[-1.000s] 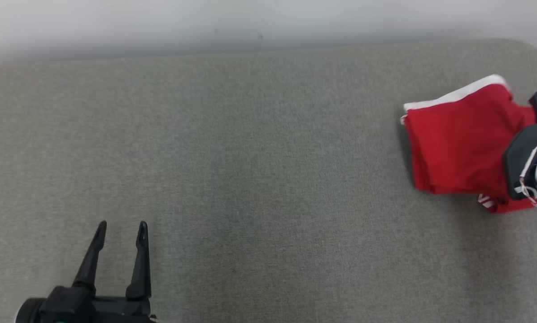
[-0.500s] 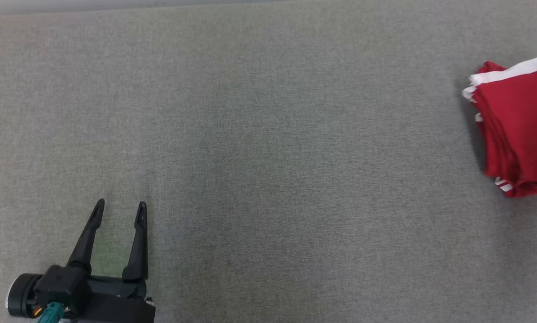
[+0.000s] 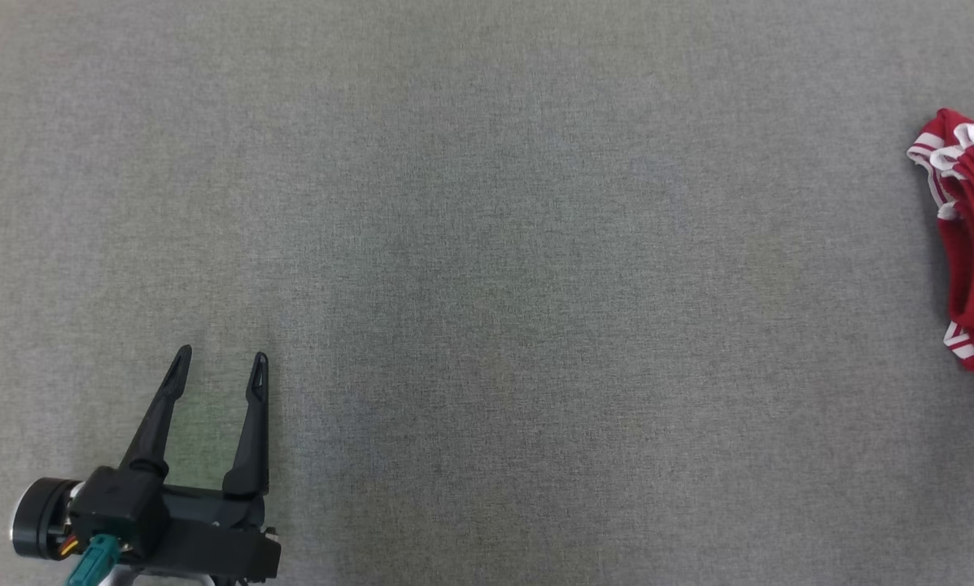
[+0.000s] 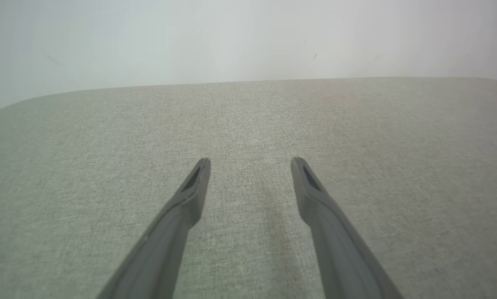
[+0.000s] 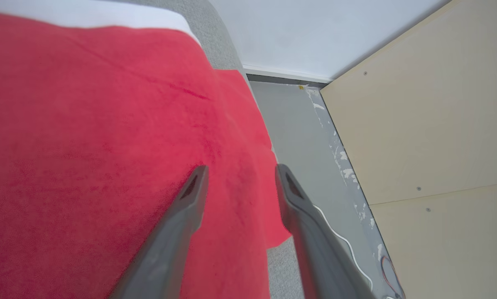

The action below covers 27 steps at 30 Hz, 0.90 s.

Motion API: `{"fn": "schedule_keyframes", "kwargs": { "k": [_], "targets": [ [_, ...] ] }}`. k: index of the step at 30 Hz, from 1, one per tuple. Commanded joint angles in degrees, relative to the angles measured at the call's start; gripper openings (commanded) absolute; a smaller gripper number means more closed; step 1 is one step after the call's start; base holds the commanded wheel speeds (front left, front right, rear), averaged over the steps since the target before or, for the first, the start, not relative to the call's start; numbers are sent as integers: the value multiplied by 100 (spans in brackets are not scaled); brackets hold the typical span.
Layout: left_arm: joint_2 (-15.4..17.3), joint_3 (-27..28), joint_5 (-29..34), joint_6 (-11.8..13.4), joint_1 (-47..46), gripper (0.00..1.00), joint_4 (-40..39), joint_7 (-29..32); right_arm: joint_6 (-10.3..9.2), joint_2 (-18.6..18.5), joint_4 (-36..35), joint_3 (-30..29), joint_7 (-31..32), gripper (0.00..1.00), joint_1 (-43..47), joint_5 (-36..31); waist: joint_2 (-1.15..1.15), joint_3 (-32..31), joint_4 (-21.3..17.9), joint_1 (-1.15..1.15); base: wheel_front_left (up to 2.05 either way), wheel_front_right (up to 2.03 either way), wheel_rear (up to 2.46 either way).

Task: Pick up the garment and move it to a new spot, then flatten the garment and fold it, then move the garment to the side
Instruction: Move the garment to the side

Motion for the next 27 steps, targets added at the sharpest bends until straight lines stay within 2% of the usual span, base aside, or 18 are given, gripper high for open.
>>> {"fn": "schedule_keyframes", "kwargs": {
  "k": [1, 4, 8, 10, 14, 17, 21, 27],
  "targets": [
    [33, -10, 56, 19, -43, 100, 25, -63, -14, 93, 59, -105, -101, 100, -38, -66, -1, -56, 6, -1, 0, 0, 0],
    [-26, 15, 6, 31, -51, 100, 35, -143, -14, 344, 71, -278, -463, 100, -98, 176, -1, -202, 23, -1, 0, 0, 0],
    [-141, 109, -67, 90, 67, 100, 129, -226, -14, 560, 46, -207, -1056, 100, 82, 663, -1, -526, 33, -1, 0, 0, 0],
    [-279, 202, -220, 111, 164, 100, 218, -249, -14, 658, -5, -41, -1358, 100, 237, 1040, -1, -750, 36, -1, 0, 0, 0],
    [-487, 400, -412, 122, 341, 100, 297, -262, -14, 664, -330, 648, -1827, 100, 798, 1432, -1, -1229, 32, -1, 0, 0, 0],
    [-639, 495, -612, 5, 571, 100, 368, -262, -14, 788, -720, 980, -2101, 100, 1273, 1735, -1, -1583, 27, -1, 0, 0, 0],
    [-806, 841, -730, 37, 738, 100, 311, -264, -14, 1179, -1336, 1330, -2419, 100, 1992, 2145, -1, -1985, 13, -1, 0, 0, 0],
    [-927, 1082, -632, 33, 991, 100, 450, -265, -14, 1754, -2102, 1812, -2581, 100, 3061, 2621, -1, -2366, 45, -1, 0, 0, 0]
  ]
}}
